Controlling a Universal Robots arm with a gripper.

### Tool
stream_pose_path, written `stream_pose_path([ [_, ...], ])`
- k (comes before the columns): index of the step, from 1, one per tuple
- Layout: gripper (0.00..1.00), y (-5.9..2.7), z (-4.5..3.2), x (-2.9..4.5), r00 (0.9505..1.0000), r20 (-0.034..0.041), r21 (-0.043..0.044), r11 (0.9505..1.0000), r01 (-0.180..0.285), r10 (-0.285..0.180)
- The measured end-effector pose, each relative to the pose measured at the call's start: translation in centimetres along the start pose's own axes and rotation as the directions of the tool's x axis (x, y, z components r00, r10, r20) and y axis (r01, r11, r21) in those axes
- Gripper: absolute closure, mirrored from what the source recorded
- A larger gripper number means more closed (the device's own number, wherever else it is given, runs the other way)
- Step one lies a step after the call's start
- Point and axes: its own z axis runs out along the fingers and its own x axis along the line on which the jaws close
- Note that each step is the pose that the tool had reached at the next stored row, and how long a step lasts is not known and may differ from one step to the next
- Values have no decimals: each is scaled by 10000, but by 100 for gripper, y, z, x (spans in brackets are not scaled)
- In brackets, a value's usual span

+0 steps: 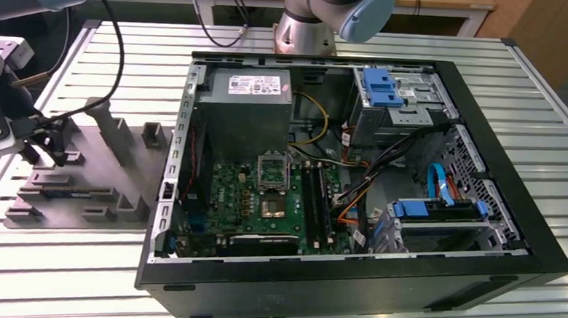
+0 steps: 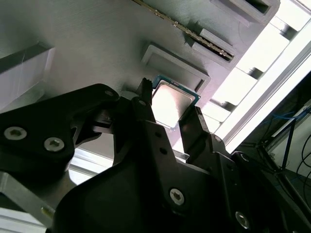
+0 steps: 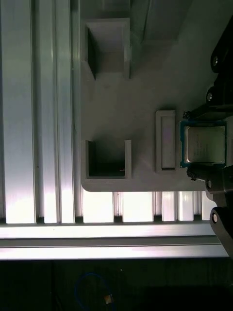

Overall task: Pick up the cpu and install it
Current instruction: 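Pick up the cpu and move it towards the insertion slot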

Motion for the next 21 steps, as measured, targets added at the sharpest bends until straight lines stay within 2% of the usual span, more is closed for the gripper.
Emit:
stream_pose_path([
  [21,53,2,-69,1,10000,0,0,10000,0,0],
])
